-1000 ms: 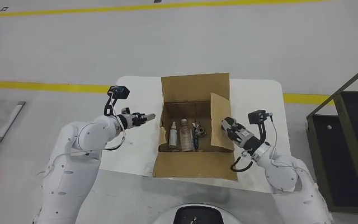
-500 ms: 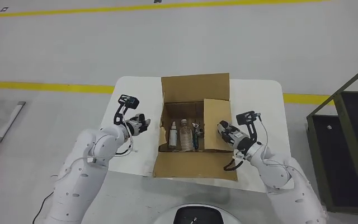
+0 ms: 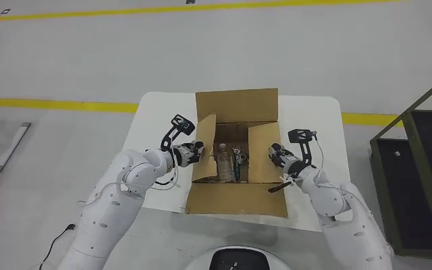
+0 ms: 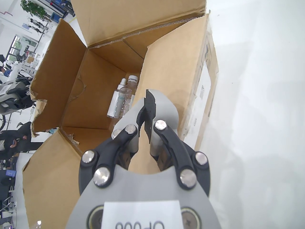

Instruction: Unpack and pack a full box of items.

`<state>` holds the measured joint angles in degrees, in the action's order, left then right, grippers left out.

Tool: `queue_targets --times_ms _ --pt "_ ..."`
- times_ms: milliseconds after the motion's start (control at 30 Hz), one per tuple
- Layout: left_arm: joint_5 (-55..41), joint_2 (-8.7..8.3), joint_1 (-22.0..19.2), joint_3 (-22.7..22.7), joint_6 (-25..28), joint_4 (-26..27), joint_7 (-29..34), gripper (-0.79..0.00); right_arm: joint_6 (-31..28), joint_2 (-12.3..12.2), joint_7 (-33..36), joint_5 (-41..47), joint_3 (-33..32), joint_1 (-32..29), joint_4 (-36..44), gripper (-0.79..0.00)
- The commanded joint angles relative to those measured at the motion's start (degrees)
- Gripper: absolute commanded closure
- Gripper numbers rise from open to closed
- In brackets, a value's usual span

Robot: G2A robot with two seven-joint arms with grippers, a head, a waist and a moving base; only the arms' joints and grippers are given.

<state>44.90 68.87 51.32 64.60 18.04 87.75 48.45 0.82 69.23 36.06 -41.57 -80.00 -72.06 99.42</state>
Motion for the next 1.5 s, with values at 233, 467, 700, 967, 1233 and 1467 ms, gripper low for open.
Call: queue_targets --times_ms 233,467,700,967,1233,1467 --pt "-1.0 0.37 -2.6 -2.4 1.9 -3.3 0.5 0.000 3.2 0.1 -6.6 7.1 -5.2 2.3 -0.5 0.000" --pt "-1.0 0.56 -3.8 -3.8 2.4 -6.0 1.0 0.000 8.8 0.2 -9.1 10.7 -8.6 10.7 -10.3 0.000" --pt "-0.2 0.75 -5.2 -5.0 1.7 -8.4 1.5 0.000 12.7 1.5 -8.9 22.5 -6.2 22.4 -24.3 0.000" --pt "0.4 0.83 -6.1 -5.3 0.0 -9.8 1.4 0.000 12.9 3.4 -3.8 33.1 -1.0 33.9 -40.0 0.000" --pt "0.4 0.78 -6.6 -4.8 -1.3 -9.9 1.0 0.000 9.2 4.8 2.4 40.3 2.4 40.7 -50.9 0.000" --pt "0.0 0.69 -6.4 -4.4 -1.9 -9.7 0.6 0.000 2.7 3.8 7.6 41.5 1.0 39.9 -49.7 0.000"
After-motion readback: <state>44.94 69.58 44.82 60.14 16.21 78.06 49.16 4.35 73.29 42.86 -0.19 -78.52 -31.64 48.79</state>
